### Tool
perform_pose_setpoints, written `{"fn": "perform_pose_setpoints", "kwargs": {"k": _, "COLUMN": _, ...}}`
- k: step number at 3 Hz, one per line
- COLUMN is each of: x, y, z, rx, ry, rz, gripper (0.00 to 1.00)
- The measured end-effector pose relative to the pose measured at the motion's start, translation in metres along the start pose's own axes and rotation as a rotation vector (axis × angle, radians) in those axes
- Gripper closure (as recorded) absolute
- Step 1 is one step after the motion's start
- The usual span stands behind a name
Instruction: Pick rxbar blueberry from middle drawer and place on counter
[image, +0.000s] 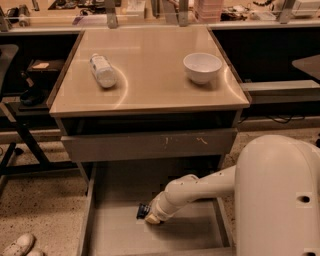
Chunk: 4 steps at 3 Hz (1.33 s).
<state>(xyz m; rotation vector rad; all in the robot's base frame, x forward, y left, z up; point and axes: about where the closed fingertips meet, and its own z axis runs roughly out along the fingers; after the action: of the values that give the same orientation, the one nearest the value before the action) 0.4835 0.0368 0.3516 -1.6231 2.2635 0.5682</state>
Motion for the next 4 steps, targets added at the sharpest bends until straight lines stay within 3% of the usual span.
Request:
{"fn": "perform_pose_setpoints", "kwargs": {"k": 1, "x": -0.002, "y": -0.001, "z": -0.001, "rx": 0.000, "ry": 0.000, "rz": 0.000, "gripper": 1.00}}
{"fn": "perform_pose_setpoints", "kwargs": {"k": 2, "x": -0.021, "y": 0.021, "z": -0.049, "rx": -0.032, "ry": -0.024, "rz": 0.004, "gripper": 1.00}}
{"fn": "perform_pose_setpoints", "kwargs": {"k": 3, "x": -0.060, "y": 0.032, "z": -0.138, "rx": -0.026, "ry": -0.036, "rz": -0.005, "gripper": 1.00}}
{"fn": "perform_pose_setpoints", "kwargs": {"k": 4, "x": -0.091, "y": 0.036, "z": -0.208, "rx": 0.020, "ry": -0.033, "rz": -0.042, "gripper": 1.00}}
